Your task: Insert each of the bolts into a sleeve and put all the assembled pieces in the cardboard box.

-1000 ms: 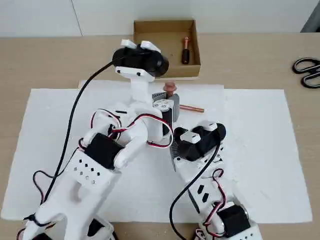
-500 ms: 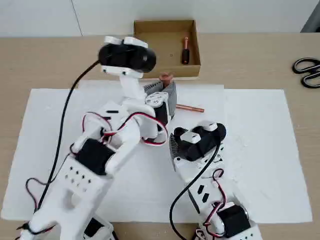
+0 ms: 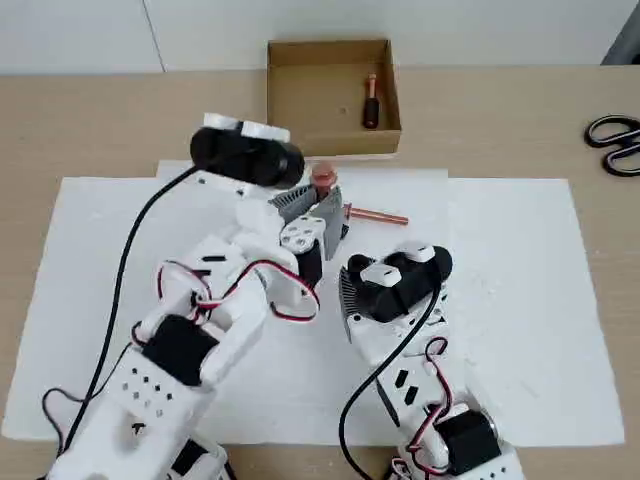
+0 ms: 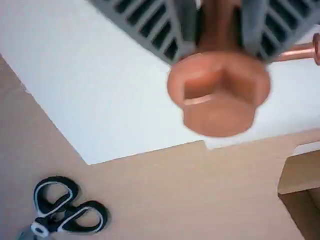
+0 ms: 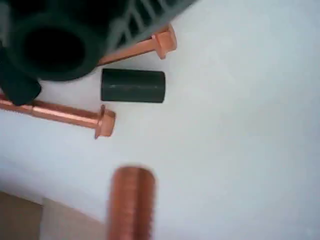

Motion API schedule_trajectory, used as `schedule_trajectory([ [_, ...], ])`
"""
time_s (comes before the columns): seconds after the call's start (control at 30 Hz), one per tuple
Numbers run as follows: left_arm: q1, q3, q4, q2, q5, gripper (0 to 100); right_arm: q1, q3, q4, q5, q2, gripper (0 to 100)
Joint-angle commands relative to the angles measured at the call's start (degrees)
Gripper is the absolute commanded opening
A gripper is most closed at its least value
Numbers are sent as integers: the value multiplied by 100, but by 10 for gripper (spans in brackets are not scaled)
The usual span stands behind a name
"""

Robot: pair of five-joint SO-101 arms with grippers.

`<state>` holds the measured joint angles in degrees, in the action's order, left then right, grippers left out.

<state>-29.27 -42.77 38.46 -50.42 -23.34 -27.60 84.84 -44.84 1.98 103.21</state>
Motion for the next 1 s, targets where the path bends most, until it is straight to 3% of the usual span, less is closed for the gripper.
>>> schedule_trajectory([
  [0.0,26,-549,-721,-782,-44,6,-22,0,171,53,66,3],
  [0.17,44,-1332,-1125,-1363,-53,6,-198,360,171,290,66,3],
  [0.57,-369,-1429,-756,-1398,202,6,-356,519,444,325,66,3],
  [0.97,-589,-1719,-923,-1398,202,6,-532,510,444,325,66,3],
])
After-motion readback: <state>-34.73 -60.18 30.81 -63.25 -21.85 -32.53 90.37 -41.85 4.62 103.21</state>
